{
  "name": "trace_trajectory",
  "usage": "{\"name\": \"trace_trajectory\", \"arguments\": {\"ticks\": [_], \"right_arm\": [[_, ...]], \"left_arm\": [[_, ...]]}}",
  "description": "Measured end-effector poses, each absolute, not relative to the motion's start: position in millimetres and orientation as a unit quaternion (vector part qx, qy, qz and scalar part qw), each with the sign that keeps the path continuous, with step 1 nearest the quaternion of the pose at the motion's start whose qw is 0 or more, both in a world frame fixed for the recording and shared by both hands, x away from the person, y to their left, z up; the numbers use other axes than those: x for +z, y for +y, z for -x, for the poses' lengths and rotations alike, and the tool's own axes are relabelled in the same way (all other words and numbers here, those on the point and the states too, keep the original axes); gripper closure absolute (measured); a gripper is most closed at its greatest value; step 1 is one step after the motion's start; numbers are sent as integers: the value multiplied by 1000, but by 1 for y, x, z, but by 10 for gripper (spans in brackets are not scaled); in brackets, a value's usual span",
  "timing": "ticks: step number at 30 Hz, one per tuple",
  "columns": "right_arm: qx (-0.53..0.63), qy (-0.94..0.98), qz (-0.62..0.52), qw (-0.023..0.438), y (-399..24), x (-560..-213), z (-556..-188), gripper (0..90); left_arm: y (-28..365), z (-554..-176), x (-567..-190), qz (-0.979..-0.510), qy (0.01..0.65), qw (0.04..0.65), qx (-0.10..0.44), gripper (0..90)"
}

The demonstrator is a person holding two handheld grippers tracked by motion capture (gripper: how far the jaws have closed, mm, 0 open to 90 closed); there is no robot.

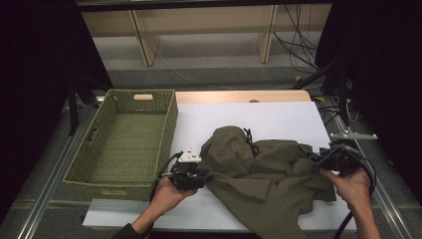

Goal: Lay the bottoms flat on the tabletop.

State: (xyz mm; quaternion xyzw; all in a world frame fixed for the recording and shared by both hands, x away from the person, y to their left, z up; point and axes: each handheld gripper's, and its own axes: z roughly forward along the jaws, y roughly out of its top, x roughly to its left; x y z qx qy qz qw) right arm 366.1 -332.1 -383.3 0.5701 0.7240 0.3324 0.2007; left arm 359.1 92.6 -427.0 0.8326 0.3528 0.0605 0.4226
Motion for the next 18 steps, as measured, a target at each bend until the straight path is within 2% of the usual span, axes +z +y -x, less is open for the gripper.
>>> {"name": "trace_trajectory", "arguments": {"ticks": [5, 7, 9, 11, 12, 18], "right_arm": [[306, 745, -560, 195, -305, -389, -398, 494], [279, 752, -565, 194, -297, -401, -411, 543], [253, 763, -562, 193, -292, -414, -417, 684], [237, 769, -560, 199, -292, -420, -414, 817], [239, 769, -559, 197, -294, -420, -412, 851], [247, 768, -559, 190, -303, -422, -377, 880]], "left_arm": [[87, -370, -419, -819, 373, 429, 78, 529], [84, -374, -420, -819, 377, 426, 84, 507], [83, -379, -422, -815, 386, 423, 88, 470], [83, -382, -424, -816, 392, 415, 91, 450], [83, -384, -425, -815, 395, 414, 93, 437], [83, -388, -426, -808, 406, 418, 90, 420]]}}
